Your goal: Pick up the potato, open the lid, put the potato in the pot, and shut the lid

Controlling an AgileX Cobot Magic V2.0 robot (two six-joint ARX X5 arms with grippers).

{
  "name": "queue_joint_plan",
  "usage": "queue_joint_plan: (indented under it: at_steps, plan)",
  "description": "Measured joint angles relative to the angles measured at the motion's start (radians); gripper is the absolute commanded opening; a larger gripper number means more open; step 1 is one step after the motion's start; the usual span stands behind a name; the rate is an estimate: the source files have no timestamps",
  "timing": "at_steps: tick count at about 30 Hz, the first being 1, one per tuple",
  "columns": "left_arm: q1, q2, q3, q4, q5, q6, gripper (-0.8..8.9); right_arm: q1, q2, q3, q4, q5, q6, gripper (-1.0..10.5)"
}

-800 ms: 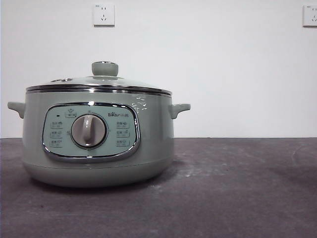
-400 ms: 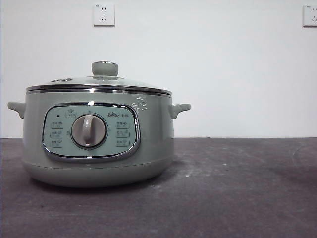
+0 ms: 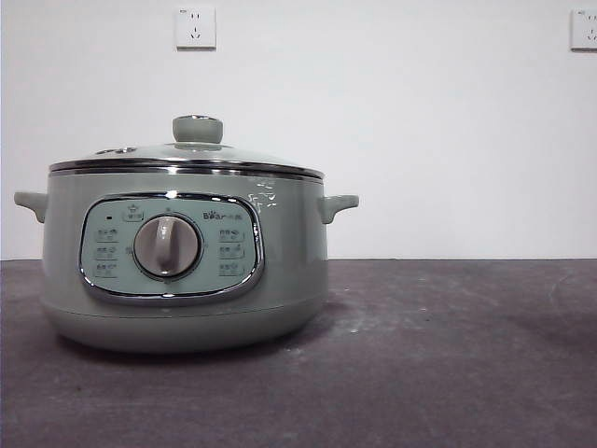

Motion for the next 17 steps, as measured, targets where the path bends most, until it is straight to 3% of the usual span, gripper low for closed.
queue_joint_plan:
  at_steps: [17]
  plan:
    - [0.000, 0.000, 0.000, 0.000, 0.000, -0.004, -0.03, -0.002, -0.008, 0.000, -0.001, 0.000, -0.012, 0.0]
